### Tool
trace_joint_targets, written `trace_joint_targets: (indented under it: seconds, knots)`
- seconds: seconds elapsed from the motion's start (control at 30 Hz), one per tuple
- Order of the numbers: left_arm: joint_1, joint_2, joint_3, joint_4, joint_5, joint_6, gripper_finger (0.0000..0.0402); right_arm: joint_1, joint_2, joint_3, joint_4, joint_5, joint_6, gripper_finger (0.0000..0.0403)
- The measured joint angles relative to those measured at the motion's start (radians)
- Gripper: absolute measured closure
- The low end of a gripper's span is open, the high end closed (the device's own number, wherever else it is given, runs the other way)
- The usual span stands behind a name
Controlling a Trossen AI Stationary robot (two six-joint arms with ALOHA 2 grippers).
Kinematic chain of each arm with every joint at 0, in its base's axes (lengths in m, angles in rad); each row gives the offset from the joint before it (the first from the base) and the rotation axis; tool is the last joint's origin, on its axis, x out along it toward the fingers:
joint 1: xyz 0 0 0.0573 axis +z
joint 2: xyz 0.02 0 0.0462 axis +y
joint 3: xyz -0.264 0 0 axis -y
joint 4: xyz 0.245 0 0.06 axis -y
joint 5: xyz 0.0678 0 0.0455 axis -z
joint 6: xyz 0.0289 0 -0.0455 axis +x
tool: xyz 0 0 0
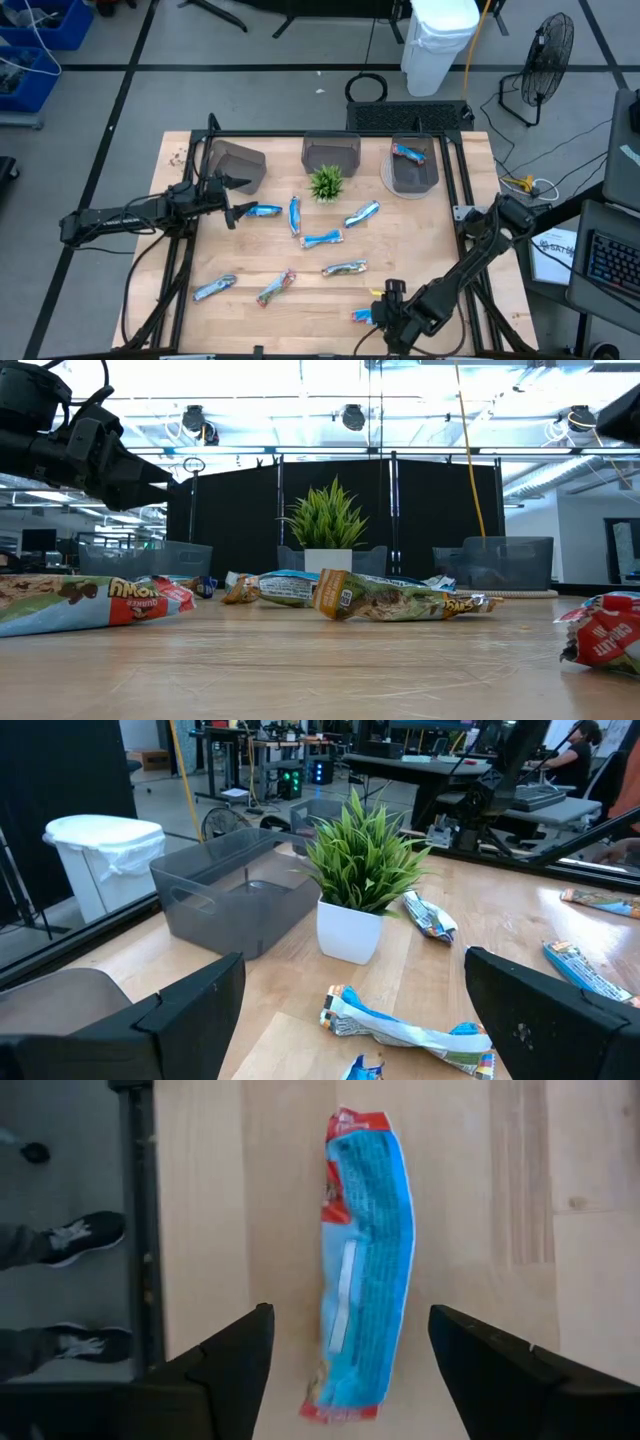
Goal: Pick and place Granola Bars by type
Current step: Put the red granola bar into the right black bin
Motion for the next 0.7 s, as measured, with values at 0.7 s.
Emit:
trace_joint_targets:
  seconds: [0.7]
  knots:
    - [0.000,0.000,0.000,0.000,0.000,0.000,0.0027,-0.007,0.107,-0.005,0.003,0.003,-0.031,0.0195]
